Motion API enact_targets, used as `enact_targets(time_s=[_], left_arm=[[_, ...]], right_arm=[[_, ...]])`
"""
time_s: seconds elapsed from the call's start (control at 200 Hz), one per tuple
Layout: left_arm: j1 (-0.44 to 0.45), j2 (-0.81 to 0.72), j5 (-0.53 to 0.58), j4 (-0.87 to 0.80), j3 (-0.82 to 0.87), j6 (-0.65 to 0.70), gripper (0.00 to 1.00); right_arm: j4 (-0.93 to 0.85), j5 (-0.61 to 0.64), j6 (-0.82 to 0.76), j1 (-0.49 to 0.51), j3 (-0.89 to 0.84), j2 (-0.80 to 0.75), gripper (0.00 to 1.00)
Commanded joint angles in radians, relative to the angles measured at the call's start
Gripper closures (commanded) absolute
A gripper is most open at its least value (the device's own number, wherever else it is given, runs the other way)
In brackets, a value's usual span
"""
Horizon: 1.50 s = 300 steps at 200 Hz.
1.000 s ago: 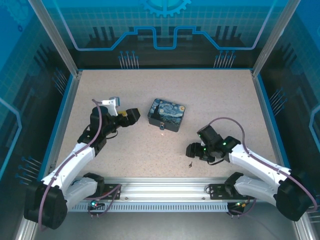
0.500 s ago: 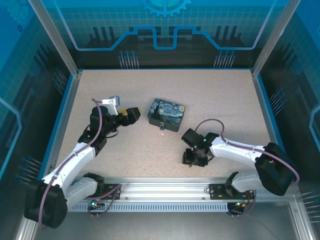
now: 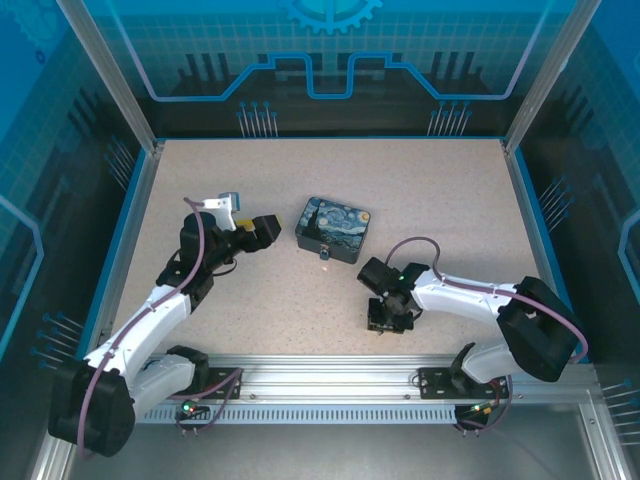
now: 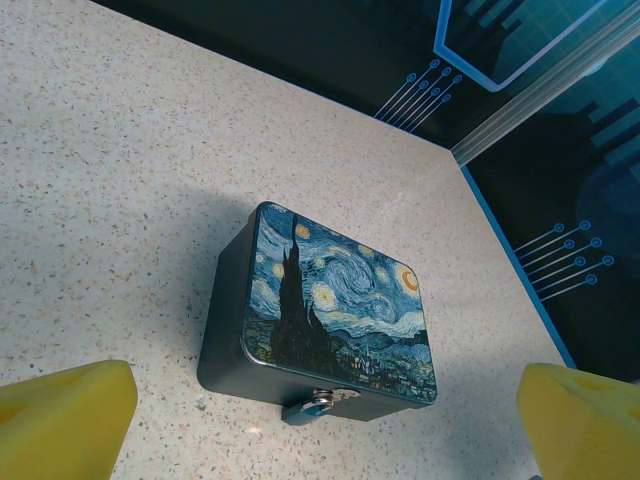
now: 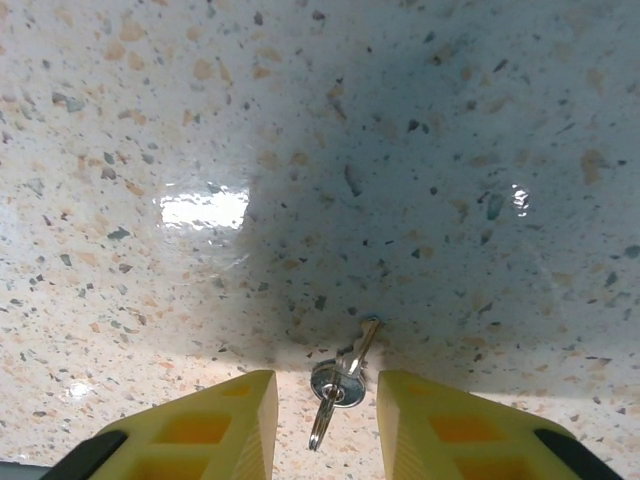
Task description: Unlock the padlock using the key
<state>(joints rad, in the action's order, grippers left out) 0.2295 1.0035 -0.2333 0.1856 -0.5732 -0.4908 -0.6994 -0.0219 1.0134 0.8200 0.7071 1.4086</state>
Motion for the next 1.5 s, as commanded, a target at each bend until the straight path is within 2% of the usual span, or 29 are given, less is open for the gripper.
enact_targets(time_s=[0.0,0.33,0.745,1.026,1.241,1.366,1.496], left_arm=[[0.003,-0.005,-0.022,0.003,0.004,0.019,0.01],[0.002,-0.012,-0.018,-0.008,0.002,0.031,0.01],[0.003,-0.022,-0.009,-0.024,-0.004,0.043,0.01],[0.002,-0.047,-0.020,-0.047,-0.008,0.035,0.01],[0.003,-0.052,-0.108,-0.074,-0.031,-0.004,0.01],[0.003,-0.057,-0.151,-0.098,-0.044,-0.028,0.01],[0.002,-0.065,-0.135,-0.106,-0.032,-0.026,0.01]], right_arm=[[-0.035,0.004,0.000,0.016,-0.005,0.016,0.70],[-0.032,-0.010,-0.018,0.016,-0.009,0.035,0.79],[-0.021,0.016,-0.083,0.016,0.003,0.022,1.00],[0.103,0.043,-0.266,-0.003,0.026,-0.091,1.00],[0.270,-0.009,-0.424,-0.077,0.047,-0.164,1.00],[0.289,-0.055,-0.496,-0.121,0.111,-0.136,1.00],[0.258,-0.066,-0.568,-0.123,0.167,-0.044,1.00]])
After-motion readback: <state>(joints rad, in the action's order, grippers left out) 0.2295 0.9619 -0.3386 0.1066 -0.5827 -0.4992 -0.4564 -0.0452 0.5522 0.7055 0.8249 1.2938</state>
